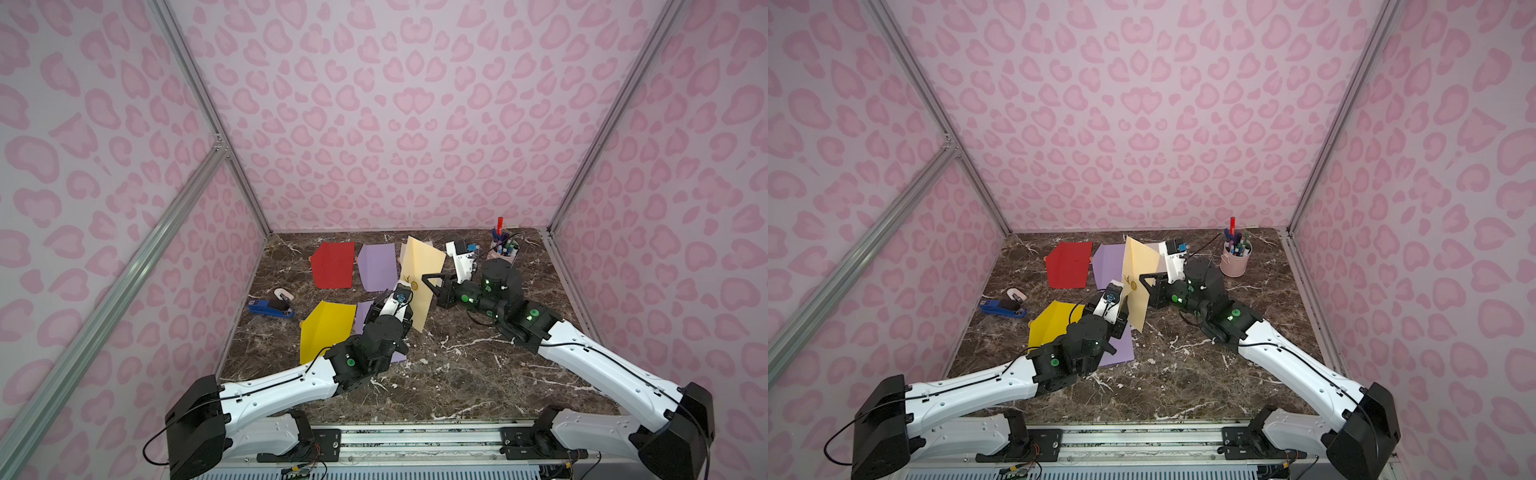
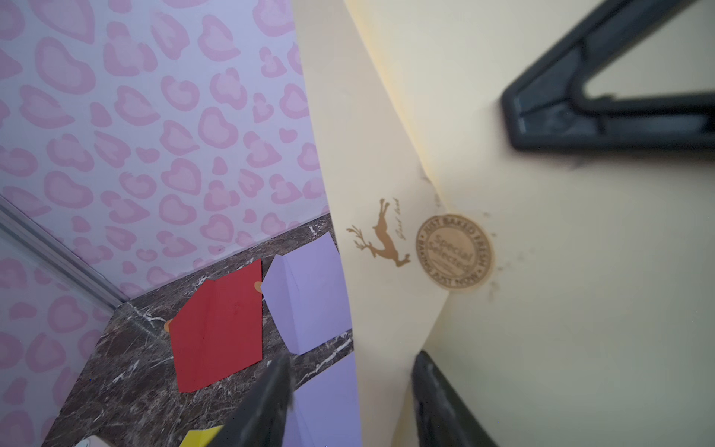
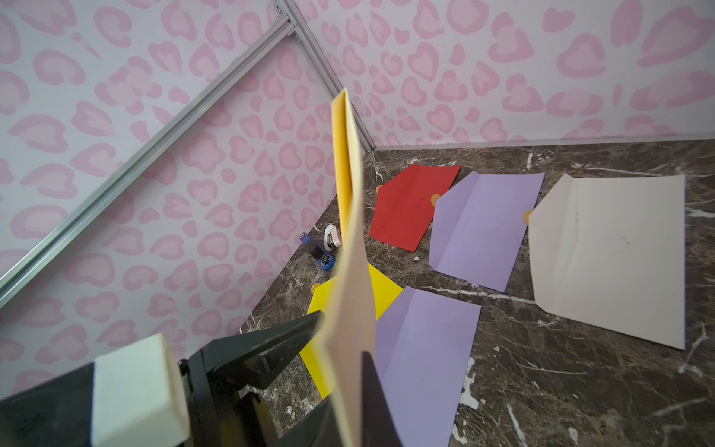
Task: Open the envelope
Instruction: Open the envelope flap on the envelope.
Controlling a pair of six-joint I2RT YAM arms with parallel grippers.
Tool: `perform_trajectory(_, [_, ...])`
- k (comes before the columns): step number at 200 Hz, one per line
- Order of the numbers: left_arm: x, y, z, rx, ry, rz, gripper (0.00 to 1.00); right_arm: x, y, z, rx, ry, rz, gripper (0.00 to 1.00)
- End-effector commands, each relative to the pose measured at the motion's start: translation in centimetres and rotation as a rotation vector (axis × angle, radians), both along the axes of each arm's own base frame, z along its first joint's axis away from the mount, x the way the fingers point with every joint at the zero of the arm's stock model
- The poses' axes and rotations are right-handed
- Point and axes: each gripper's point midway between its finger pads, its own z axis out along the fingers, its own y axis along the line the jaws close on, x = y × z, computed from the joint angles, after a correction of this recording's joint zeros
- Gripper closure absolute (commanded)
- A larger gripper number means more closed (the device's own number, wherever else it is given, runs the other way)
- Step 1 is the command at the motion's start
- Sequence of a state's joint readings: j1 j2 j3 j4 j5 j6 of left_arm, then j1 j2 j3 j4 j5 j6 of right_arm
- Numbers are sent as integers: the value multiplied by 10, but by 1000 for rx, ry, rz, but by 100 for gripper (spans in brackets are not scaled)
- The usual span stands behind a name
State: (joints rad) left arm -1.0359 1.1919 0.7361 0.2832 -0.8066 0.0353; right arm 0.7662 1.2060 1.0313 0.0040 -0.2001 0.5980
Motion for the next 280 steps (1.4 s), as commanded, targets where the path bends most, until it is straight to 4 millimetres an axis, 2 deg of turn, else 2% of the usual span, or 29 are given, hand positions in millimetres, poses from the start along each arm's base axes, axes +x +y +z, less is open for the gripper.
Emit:
perform_trajectory(1, [3,9,10,-21,-26,61,47,-3,1,3,-2,-4,16,100])
perform_trajectory(280, [5,15,12,-25,-40,80,43,-8,12,-1,-9,2,74,100])
